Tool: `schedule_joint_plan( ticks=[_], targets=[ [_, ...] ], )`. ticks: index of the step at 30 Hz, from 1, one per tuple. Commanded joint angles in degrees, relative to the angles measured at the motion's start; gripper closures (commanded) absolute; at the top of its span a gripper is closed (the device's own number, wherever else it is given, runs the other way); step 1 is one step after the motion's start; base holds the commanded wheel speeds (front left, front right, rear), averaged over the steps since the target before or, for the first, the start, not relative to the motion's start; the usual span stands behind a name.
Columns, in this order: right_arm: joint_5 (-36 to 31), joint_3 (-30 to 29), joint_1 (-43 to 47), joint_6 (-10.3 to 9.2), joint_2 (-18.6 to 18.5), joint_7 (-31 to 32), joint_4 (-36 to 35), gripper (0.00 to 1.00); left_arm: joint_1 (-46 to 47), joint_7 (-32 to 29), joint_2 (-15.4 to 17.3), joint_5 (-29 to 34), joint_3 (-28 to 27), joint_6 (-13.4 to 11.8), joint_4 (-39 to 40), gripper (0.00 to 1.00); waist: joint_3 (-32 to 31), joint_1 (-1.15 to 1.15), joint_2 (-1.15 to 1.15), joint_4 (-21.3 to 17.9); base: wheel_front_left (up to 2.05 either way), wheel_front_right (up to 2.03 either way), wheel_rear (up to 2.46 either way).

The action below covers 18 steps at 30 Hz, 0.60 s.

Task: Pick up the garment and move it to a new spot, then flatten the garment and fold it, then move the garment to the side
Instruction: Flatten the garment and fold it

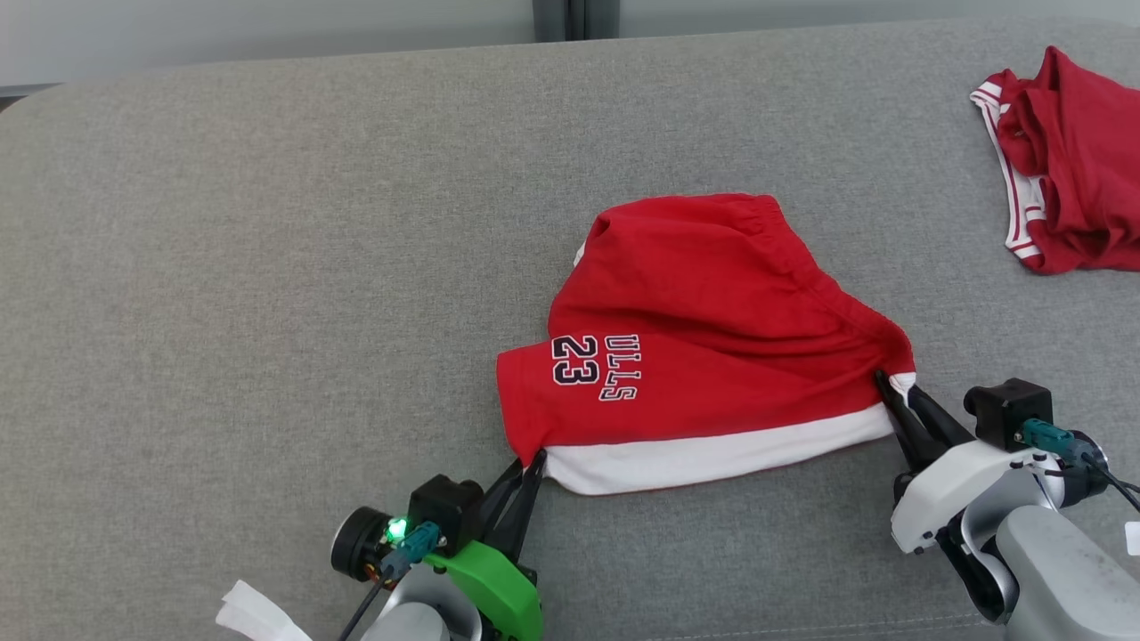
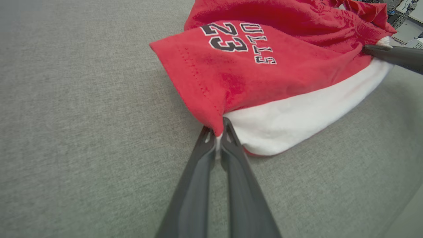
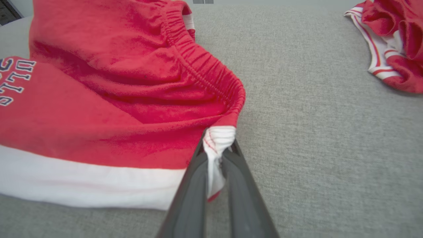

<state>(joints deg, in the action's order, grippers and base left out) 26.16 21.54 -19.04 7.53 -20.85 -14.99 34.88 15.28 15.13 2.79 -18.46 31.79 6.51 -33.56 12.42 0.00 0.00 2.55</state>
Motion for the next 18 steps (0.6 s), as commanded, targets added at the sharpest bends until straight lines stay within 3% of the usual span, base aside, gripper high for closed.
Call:
schedule_joint_plan(
  ticks=[1,10,18],
  targets=[
    [0.70,-0.32,1.15,-0.10,-0.14,-0.24,-1.33,1.00,0.01,-0.03,0.24,-0.48,-0.32,-0.46,1.23,1.00,-0.29,0.00,0.00,0.14,0.00,0.00,0.00],
    [0.99,-0.74,0.62,-0.10,-1.41,-0.25,-10.60,1.00,2.10,-0.03,0.55,0.92,-5.59,-0.03,9.18,1.00,-0.81,0.00,0.00,0.20,0.00,0.00,0.00],
    [1.86,4.36,-17.37,-0.10,-4.00,2.07,-11.37,1.00,20.16,-0.88,4.57,-0.16,-6.86,0.89,7.98,1.00,3.20,0.00,0.00,-0.07,0.00,0.00,0.00]
  ],
)
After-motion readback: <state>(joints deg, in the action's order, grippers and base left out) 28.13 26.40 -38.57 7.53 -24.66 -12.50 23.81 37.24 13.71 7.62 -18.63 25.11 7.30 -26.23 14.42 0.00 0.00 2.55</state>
